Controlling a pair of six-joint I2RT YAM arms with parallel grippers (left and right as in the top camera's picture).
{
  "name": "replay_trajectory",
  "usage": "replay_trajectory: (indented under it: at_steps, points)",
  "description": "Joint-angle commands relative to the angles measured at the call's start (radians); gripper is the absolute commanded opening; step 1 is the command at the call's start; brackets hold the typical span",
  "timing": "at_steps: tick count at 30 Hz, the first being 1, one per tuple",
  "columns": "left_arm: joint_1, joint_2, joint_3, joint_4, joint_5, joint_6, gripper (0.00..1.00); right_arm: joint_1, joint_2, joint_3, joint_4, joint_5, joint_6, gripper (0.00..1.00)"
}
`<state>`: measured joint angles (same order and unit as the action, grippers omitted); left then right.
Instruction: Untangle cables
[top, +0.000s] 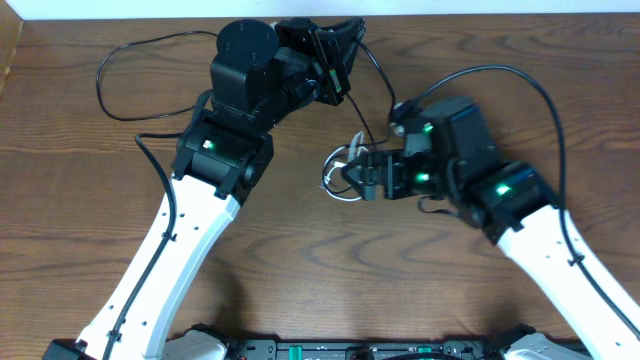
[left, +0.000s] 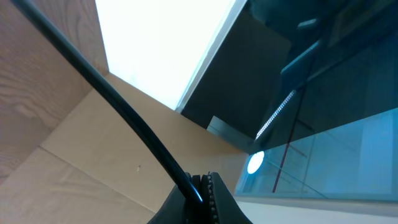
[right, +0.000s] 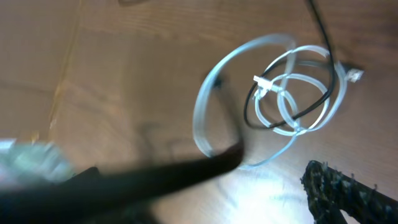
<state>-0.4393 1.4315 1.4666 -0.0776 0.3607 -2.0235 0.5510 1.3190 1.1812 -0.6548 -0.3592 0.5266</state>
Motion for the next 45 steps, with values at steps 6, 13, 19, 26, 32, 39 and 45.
replay_trajectory:
  at_steps: [6, 13, 19, 26, 32, 39, 45]
  points:
    - [0.003, -0.003, 0.010, 0.009, 0.047, -0.064, 0.07, 0.176, 0.119, -0.001, 0.109, 0.358, 0.150, 0.68]
    - [0.009, -0.003, 0.010, 0.010, 0.047, -0.064, 0.08, 0.197, 0.205, 0.000, 0.212, 0.383, 0.161, 0.60]
    - [0.052, -0.003, 0.010, 0.013, 0.059, -0.064, 0.07, 0.193, 0.145, 0.000, 0.186, 0.420, 0.161, 0.64]
    - [0.096, -0.003, 0.010, 0.012, 0.145, -0.064, 0.08, 0.160, -0.063, 0.000, 0.071, 0.519, 0.162, 0.74]
    - [0.096, -0.003, 0.010, 0.017, 0.164, -0.064, 0.07, 0.170, -0.187, 0.000, 0.031, 0.507, 0.190, 0.75]
    - [0.095, -0.004, 0.010, 0.283, 0.146, -0.064, 0.07, 0.255, -0.088, -0.019, 0.122, 0.568, 0.300, 0.73]
    - [0.095, -0.006, 0.010, 0.249, 0.149, -0.064, 0.08, 0.352, 0.034, -0.019, 0.253, 0.651, 0.268, 0.75]
